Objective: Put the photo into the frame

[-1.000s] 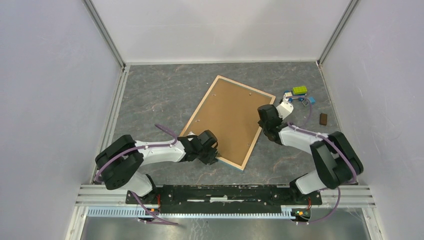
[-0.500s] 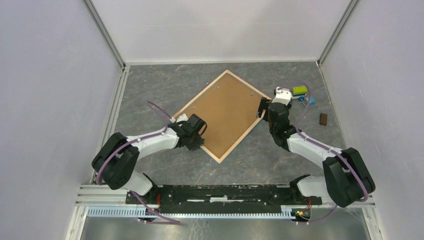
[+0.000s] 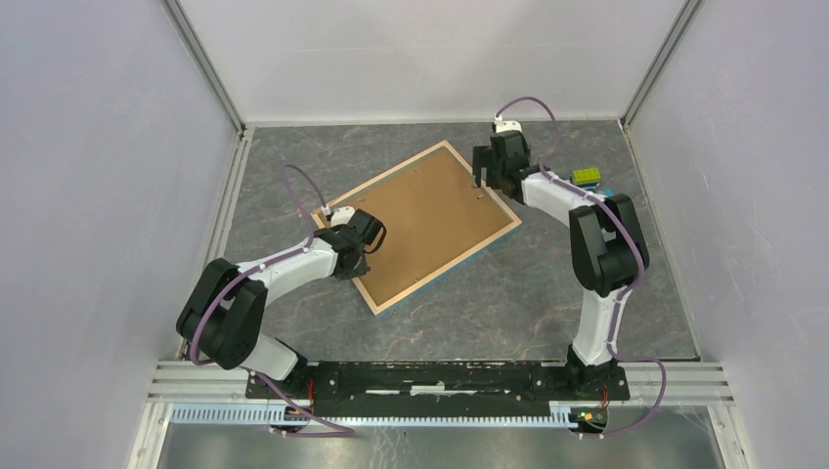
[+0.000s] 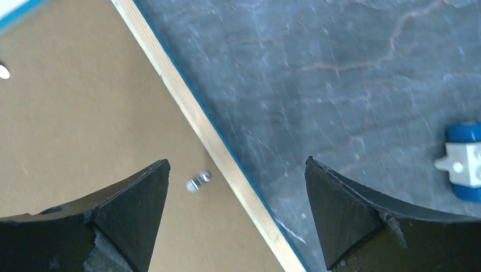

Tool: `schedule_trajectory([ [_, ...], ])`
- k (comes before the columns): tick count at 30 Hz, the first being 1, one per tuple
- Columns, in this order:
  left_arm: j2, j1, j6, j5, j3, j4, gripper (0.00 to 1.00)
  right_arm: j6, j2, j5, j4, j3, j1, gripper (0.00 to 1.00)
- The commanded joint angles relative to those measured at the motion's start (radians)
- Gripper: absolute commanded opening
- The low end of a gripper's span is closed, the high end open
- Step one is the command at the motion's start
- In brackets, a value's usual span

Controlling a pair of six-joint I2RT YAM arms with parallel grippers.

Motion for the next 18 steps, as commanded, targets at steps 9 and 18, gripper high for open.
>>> schedule_trajectory([
  [9,0.038,0.006,0.155,-0.021,0.008,-0.004,0.02,0.088,0.149,-0.195,-0.105,0.114,-0.006,0.87],
  [18,0.021,-0.013,0.161,-0.025,-0.004,0.014,0.02,0.183,-0.146,-0.189,0.115,-0.336,0.004,0.81],
])
